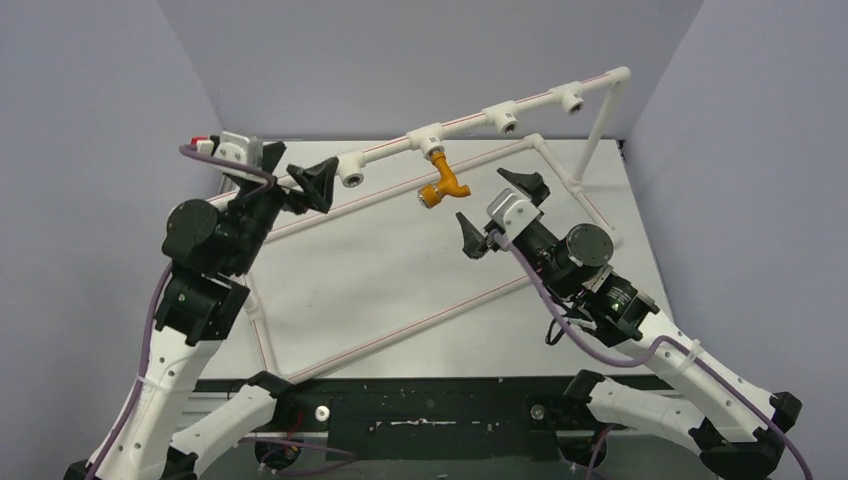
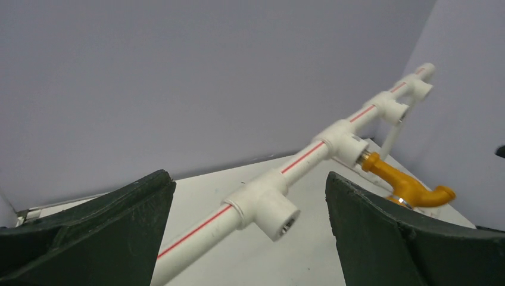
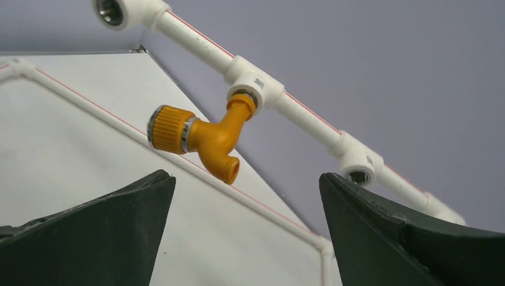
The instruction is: Install the water faucets
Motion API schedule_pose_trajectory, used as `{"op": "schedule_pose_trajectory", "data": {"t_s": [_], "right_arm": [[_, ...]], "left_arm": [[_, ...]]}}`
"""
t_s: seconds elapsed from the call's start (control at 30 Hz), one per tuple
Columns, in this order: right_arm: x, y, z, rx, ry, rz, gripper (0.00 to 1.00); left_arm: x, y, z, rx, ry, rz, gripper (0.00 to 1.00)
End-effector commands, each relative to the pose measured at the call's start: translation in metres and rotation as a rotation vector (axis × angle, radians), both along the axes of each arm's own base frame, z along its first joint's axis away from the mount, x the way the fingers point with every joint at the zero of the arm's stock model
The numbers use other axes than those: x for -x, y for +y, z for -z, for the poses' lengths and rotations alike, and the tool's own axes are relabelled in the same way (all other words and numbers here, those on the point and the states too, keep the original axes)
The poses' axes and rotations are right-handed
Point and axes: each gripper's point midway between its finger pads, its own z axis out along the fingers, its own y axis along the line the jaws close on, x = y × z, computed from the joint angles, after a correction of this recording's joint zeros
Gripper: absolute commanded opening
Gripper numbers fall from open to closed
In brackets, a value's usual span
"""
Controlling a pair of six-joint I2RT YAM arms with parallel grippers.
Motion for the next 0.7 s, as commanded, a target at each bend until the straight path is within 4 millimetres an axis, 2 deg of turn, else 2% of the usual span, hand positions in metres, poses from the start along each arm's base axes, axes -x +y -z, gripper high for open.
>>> {"op": "schedule_pose_trajectory", "data": {"t_s": [0.0, 0.07, 0.13, 0.23, 0.33, 0.5, 0.67], "right_arm": [[0.019, 0.02, -0.013, 0.329, -0.306, -0.106, 0.98], [0.025, 0.03, -0.01, 0.436, -0.394, -0.125, 0.98], [0.02, 0.034, 0.0, 0.557, -0.429, -0.095, 0.98], [0.009, 0.04, 0.016, 0.763, -0.514, -0.042, 0.98], [-0.001, 0.041, 0.019, 0.892, -0.619, 0.041, 0.99], [-0.016, 0.048, 0.014, 1.011, -0.709, 0.122, 0.99], [-0.024, 0.054, 0.002, 1.038, -0.761, 0.172, 0.99]], "left_arm": [[0.045, -0.025, -0.002, -0.035, -0.134, 0.227, 0.97], [0.063, -0.026, 0.001, -0.029, -0.182, 0.274, 0.97], [0.076, -0.025, 0.002, -0.014, -0.226, 0.299, 0.97], [0.083, -0.025, 0.011, -0.004, -0.244, 0.315, 0.97], [0.079, -0.025, 0.02, 0.009, -0.223, 0.304, 0.97], [0.068, -0.019, 0.024, 0.049, -0.186, 0.244, 0.97], [0.059, -0.018, 0.032, 0.049, -0.141, 0.216, 0.97]]}}
